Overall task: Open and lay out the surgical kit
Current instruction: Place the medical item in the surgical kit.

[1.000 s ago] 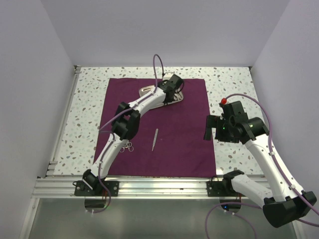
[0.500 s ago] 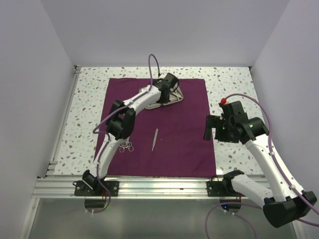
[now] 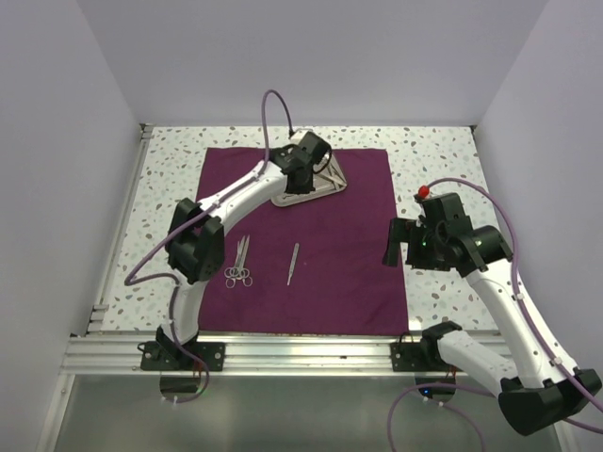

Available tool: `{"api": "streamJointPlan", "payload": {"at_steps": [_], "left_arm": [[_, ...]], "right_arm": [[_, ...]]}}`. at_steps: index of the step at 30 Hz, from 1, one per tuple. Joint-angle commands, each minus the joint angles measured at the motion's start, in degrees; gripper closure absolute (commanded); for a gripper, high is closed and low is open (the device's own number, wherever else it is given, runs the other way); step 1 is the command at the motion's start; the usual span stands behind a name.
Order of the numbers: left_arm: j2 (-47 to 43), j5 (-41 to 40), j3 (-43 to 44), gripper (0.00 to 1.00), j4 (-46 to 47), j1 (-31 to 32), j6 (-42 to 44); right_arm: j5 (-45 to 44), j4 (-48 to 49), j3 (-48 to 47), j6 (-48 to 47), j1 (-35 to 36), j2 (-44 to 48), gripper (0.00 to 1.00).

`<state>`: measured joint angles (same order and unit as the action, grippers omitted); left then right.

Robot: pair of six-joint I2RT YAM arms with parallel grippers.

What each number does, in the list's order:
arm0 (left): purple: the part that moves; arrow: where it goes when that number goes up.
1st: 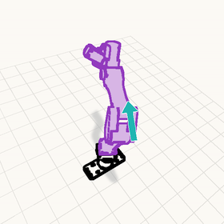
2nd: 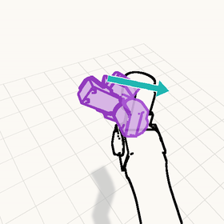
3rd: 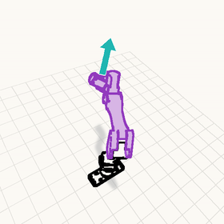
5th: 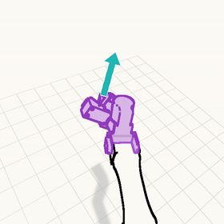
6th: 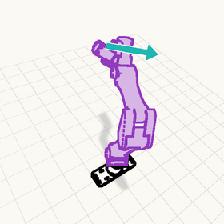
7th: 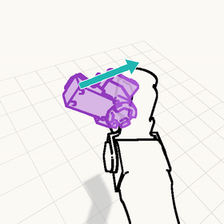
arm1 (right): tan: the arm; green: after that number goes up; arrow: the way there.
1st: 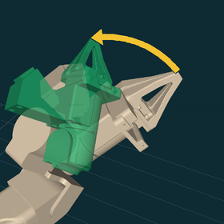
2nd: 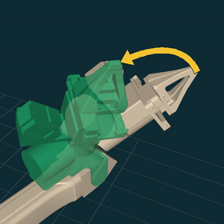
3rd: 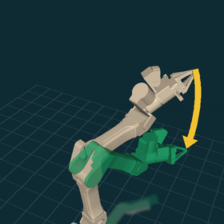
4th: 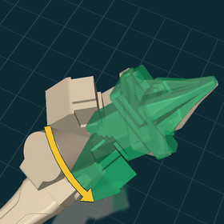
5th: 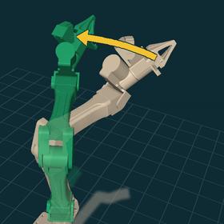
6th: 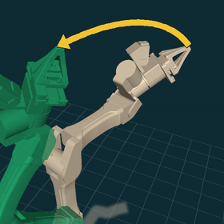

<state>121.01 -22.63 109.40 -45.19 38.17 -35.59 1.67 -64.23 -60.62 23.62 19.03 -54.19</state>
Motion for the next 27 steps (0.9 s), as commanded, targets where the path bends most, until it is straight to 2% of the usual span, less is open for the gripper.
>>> {"api": "streamJointPlan", "payload": {"at_steps": [1,7,10,17,20,21,23,24,27], "left_arm": [[-7.61,-3.38,-8.46,1.0,-0.25,4.79,-2.54],[-17.63,-3.82,-27.71,1.0,2.56,10.6,-9.92],[-20.45,-4.08,-34.23,1.0,2.56,12.45,-12.73],[-23.01,-1.81,-41.73,0.99,5.02,13.33,-13.45],[-23.19,-0.75,-41.99,0.87,6.08,13.33,-11.96],[-23.28,-0.66,-41.73,0.77,6.16,13.33,-11.69],[-23.71,-0.22,-41.2,0.67,6.34,13.33,-10.55],[-23.8,-0.13,-40.85,0.56,6.43,13.33,-10.11],[-23.89,-0.3,-38.75,0.41,6.08,13.24,-7.74]], "right_arm": [[1.32,0.68,-2.04,0.2,0.31,0.76,0.02],[1.67,0.16,-2.22,0.55,0.31,1.81,0.02],[1.76,-0.11,-1.08,0.82,0.22,2.86,0.02],[1.84,-0.37,1.2,1.52,0.31,4.36,0.02],[1.49,-0.2,1.64,1.78,0.31,4.36,0.02],[1.41,-0.11,1.73,1.87,0.31,4.36,0.01],[1.14,-0.02,1.91,2.13,0.22,4.1,0.02],[0.79,-0.02,2.0,2.14,0.22,4.01,0.01],[0.26,0.07,2.26,2.57,0.31,3.83,0.02]]}}
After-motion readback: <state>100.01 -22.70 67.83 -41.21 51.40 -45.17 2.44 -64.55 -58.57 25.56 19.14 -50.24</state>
